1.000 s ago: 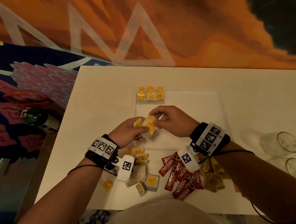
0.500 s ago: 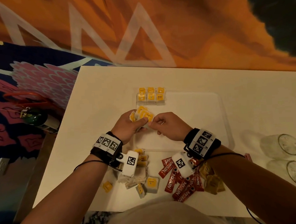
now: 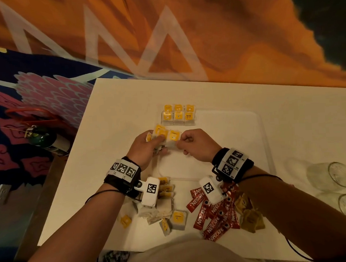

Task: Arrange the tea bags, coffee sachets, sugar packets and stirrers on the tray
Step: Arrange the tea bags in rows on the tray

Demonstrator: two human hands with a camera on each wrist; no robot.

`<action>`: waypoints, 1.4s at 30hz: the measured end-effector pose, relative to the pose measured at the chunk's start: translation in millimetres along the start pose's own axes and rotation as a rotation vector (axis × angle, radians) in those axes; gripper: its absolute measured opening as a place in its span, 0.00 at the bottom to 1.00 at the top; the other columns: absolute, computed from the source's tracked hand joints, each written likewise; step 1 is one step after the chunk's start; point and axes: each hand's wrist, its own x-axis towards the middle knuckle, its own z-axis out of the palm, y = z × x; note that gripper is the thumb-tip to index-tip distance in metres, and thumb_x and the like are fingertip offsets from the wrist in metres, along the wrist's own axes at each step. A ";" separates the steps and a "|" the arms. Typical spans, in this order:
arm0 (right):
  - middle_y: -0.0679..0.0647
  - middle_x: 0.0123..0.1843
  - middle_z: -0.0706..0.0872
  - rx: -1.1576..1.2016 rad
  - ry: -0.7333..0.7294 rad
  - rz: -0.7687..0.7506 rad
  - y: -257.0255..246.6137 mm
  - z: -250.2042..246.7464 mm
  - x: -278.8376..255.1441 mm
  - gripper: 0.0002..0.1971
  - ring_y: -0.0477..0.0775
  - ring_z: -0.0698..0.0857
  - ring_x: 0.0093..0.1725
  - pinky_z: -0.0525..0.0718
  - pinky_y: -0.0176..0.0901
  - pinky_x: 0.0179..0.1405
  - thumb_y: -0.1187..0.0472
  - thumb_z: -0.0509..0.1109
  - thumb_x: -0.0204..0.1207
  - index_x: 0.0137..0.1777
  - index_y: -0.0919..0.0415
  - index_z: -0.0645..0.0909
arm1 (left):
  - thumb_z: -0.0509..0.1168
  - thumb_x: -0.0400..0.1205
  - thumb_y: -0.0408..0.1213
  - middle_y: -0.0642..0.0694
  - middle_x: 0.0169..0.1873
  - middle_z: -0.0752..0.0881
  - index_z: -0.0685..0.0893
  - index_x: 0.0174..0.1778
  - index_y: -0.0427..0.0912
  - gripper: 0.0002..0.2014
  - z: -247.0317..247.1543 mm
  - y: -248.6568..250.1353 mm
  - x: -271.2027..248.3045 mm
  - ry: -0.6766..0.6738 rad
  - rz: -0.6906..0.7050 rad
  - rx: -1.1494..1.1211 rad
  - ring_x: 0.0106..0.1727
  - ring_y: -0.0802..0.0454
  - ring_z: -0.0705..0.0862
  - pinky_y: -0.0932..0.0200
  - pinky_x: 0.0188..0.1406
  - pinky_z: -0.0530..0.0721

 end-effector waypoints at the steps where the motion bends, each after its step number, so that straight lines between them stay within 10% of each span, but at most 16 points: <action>1: 0.59 0.31 0.88 -0.021 0.006 0.000 0.3 -2.2 4.1 0.11 0.52 0.85 0.32 0.82 0.45 0.34 0.54 0.73 0.80 0.39 0.60 0.84 | 0.67 0.84 0.30 0.26 0.57 0.87 0.82 0.59 0.26 0.12 -2.0 0.5 1.4 0.026 -0.005 -0.019 0.55 0.34 0.89 0.41 0.58 0.89; 10: 0.37 0.37 0.78 -0.235 0.033 0.006 -9.0 -4.9 50.5 0.12 0.45 0.78 0.47 0.72 0.39 0.47 0.54 0.72 0.81 0.37 0.56 0.83 | 0.67 0.84 0.29 0.41 0.41 0.90 0.85 0.49 0.38 0.03 -10.3 3.1 8.8 0.133 -0.030 -0.089 0.40 0.47 0.92 0.47 0.52 0.89; 20: 0.63 0.44 0.91 -0.383 0.030 0.090 -20.8 6.7 80.7 0.13 0.63 0.90 0.45 0.88 0.51 0.43 0.57 0.70 0.79 0.36 0.62 0.85 | 0.67 0.84 0.29 0.38 0.44 0.89 0.84 0.56 0.33 0.07 -14.2 -4.6 11.4 0.136 -0.047 -0.146 0.41 0.45 0.92 0.50 0.49 0.90; 35: 0.56 0.34 0.87 -0.422 0.104 0.133 -20.7 8.3 86.7 0.15 0.62 0.89 0.40 0.91 0.54 0.43 0.52 0.70 0.77 0.36 0.62 0.83 | 0.70 0.83 0.33 0.36 0.40 0.86 0.87 0.49 0.37 0.04 -16.9 -12.5 19.0 0.131 0.002 -0.026 0.36 0.46 0.83 0.58 0.32 0.82; 42: 0.48 0.51 0.89 -0.263 0.081 -0.004 -19.5 4.7 65.3 0.09 0.50 0.85 0.52 0.81 0.43 0.51 0.56 0.69 0.81 0.46 0.58 0.89 | 0.70 0.83 0.34 0.41 0.41 0.89 0.86 0.53 0.36 0.06 -16.9 -12.3 24.7 0.096 0.026 -0.036 0.40 0.48 0.87 0.56 0.39 0.84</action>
